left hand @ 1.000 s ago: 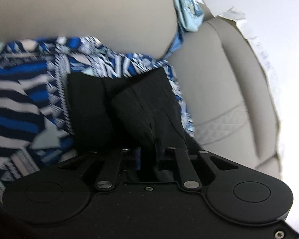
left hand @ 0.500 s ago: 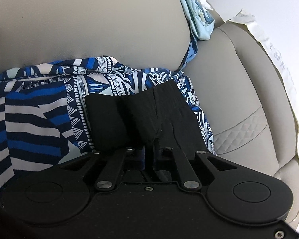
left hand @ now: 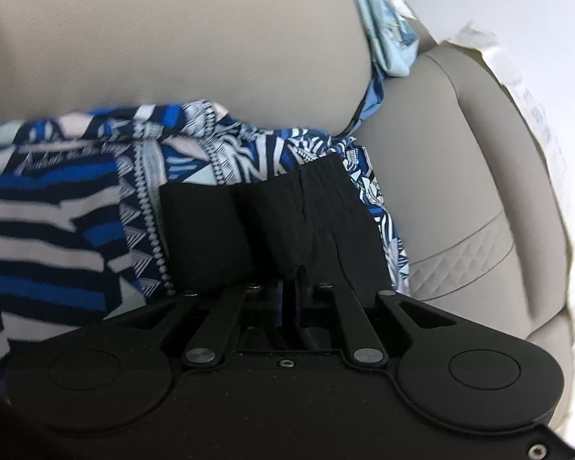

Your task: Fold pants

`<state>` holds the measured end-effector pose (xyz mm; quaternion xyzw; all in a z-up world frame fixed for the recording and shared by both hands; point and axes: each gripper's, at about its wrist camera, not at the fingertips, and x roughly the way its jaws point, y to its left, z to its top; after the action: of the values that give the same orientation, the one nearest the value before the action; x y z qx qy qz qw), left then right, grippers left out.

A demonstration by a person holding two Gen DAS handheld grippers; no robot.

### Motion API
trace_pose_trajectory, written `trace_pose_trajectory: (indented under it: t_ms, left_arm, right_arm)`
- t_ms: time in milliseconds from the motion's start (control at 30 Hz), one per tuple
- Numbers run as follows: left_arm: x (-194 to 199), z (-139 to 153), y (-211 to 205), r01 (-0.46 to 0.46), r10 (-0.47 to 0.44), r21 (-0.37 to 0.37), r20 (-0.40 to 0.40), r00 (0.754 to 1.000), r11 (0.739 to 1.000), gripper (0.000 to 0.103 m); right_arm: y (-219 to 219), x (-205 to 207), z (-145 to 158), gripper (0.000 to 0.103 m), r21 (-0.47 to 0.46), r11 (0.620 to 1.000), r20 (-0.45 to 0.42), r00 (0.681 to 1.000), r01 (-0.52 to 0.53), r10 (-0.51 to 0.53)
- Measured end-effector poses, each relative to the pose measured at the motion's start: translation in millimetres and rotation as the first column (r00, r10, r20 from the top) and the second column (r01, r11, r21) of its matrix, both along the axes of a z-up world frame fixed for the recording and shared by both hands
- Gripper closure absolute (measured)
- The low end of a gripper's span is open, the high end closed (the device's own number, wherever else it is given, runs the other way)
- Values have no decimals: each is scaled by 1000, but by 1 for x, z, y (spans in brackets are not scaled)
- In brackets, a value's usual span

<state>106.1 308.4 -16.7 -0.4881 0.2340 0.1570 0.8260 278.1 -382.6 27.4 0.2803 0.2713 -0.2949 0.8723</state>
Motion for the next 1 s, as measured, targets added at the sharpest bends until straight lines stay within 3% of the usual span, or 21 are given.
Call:
trace_pose_trajectory:
  t_ms: [233, 267, 300, 433, 533, 733, 1000]
  left_arm:
    - [6, 9, -23, -5, 11, 184, -31, 999, 983, 95]
    - [7, 10, -27, -11, 19, 201, -39, 999, 979, 95]
    - [9, 12, -30, -13, 24, 217, -50, 998, 976, 95]
    - [17, 25, -38, -12, 41, 249, -112, 993, 969, 96]
    - [17, 31, -38, -11, 46, 243, -138, 989, 970, 96]
    - [8, 44, -26, 6, 49, 332, -158, 986, 943, 96]
    - [-1, 53, -18, 55, 18, 337, -211, 977, 940, 96]
  right_arm:
    - [-71, 45, -1, 79, -22, 1000, -57, 998, 1, -2]
    - [-78, 48, 1, 93, -20, 1000, -66, 998, 8, -9]
    - [-84, 49, 5, 98, -22, 1000, -69, 997, 20, -21]
    - [-94, 23, 25, 98, -65, 998, -7, 1000, 21, -22]
    - [-99, -16, 44, 98, -66, 997, 60, 998, 31, -27]
    - [-113, -126, 64, 99, -58, 994, 155, 984, 97, -87]
    - [-115, -250, 15, 100, 19, 980, 87, 977, 196, -197]
